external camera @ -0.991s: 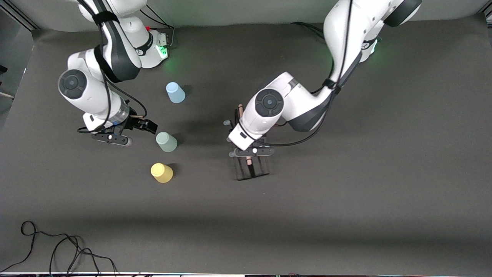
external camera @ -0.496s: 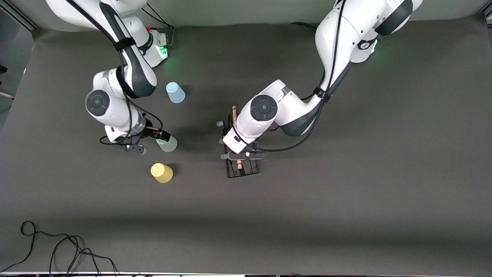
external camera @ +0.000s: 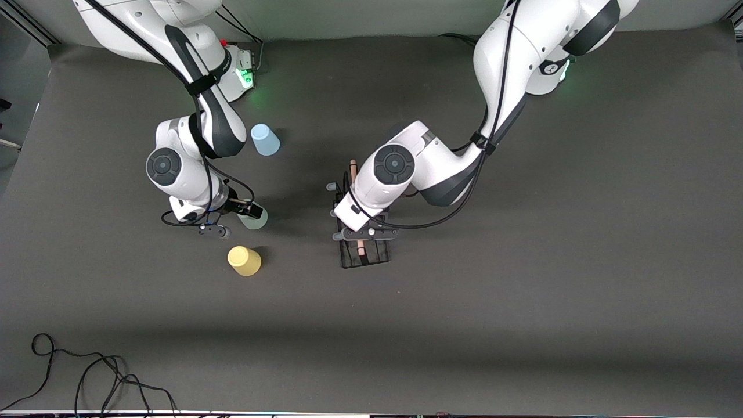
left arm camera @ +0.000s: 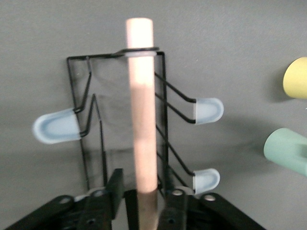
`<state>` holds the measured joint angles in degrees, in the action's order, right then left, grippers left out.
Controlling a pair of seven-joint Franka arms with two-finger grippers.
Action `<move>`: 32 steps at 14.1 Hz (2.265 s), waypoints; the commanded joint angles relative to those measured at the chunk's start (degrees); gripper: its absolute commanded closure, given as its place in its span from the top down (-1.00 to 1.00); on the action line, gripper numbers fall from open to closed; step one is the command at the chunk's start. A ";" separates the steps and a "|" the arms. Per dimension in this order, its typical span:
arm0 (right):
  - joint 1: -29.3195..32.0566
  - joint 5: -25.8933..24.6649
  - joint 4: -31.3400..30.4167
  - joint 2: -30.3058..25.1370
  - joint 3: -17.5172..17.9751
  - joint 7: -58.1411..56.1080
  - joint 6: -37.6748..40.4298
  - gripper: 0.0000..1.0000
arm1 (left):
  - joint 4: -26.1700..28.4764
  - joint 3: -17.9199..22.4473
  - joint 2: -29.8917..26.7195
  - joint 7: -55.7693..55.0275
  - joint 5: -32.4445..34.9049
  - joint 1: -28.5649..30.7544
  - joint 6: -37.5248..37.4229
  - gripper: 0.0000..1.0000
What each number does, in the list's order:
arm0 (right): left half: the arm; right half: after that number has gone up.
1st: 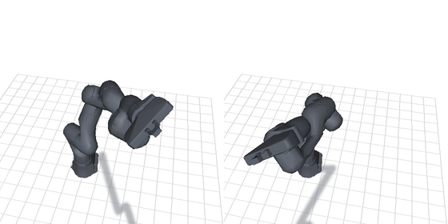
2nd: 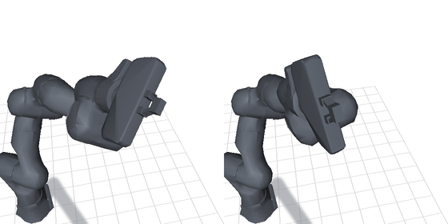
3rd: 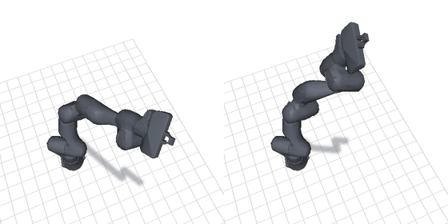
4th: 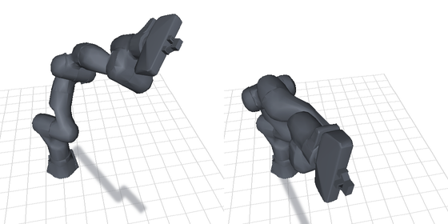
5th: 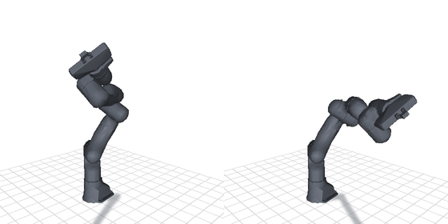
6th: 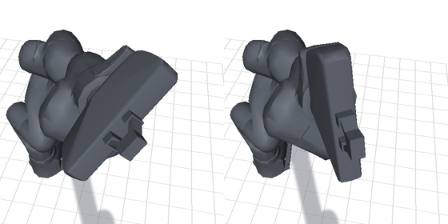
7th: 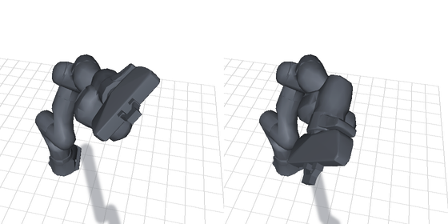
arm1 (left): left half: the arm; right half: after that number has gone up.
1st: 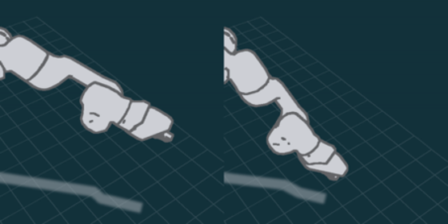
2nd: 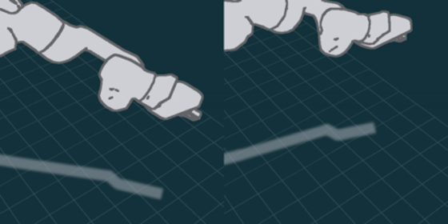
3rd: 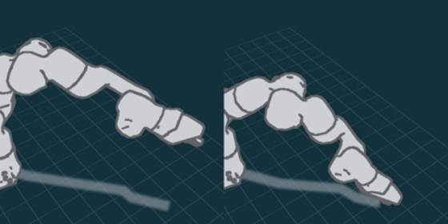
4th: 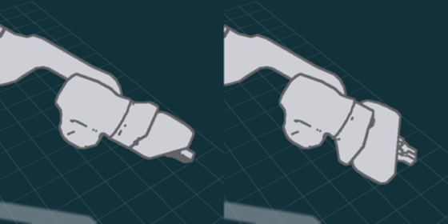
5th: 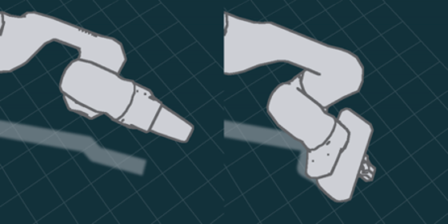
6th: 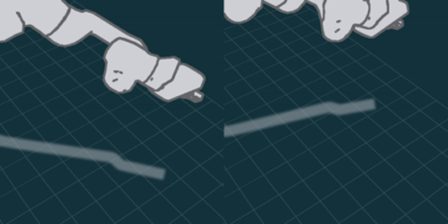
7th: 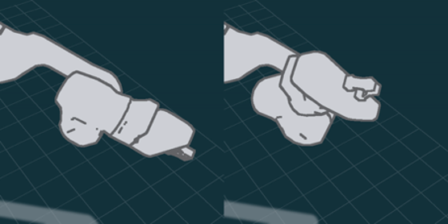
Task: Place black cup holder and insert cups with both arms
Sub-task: 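Set the rack down with the left gripper while the right gripper grasps the cup, then place the green cup on the rack peg with the right gripper while the left withdraws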
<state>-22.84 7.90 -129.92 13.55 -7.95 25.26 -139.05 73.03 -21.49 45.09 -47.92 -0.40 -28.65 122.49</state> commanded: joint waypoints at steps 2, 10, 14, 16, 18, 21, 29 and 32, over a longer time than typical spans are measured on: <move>-0.72 0.62 -0.86 0.07 -0.48 0.23 0.89 0.99 | -0.96 1.01 -2.80 -4.10 3.03 -1.05 -3.84 0.70; -0.98 0.62 -2.27 2.54 -0.40 0.06 -1.31 -0.30 | -0.87 3.38 -14.05 -4.12 12.15 1.66 -24.11 0.97; -0.81 0.71 -1.66 -1.84 -0.48 1.11 1.83 -1.00 | 0.27 3.30 -18.71 6.32 13.67 11.14 -29.75 0.98; -0.89 0.71 1.06 -5.27 -0.48 1.46 8.58 -1.00 | 0.62 3.39 -21.95 13.01 13.67 14.05 -32.48 0.98; -0.98 0.71 6.84 -6.86 -0.05 6.00 18.16 -1.00 | 4.73 3.39 -27.48 13.56 13.67 14.85 -33.46 0.98; -7.81 0.80 13.10 -7.04 0.22 18.20 23.12 -1.00 | 9.93 3.39 -33.91 20.90 13.15 18.53 -33.46 0.97; -22.86 4.75 14.52 -4.76 0.22 39.76 14.44 -1.00 | 20.05 10.23 -45.53 37.35 6.92 24.78 -30.39 0.98; -24.80 4.75 14.52 -3.88 0.13 41.45 12.32 -1.00 | 16.55 11.91 -44.65 41.39 7.43 25.49 -30.47 0.98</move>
<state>-46.38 11.58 -116.80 8.50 -7.10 65.19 -125.88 90.71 -10.06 0.88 -9.79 7.66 -3.29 91.43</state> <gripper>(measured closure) 0.330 0.009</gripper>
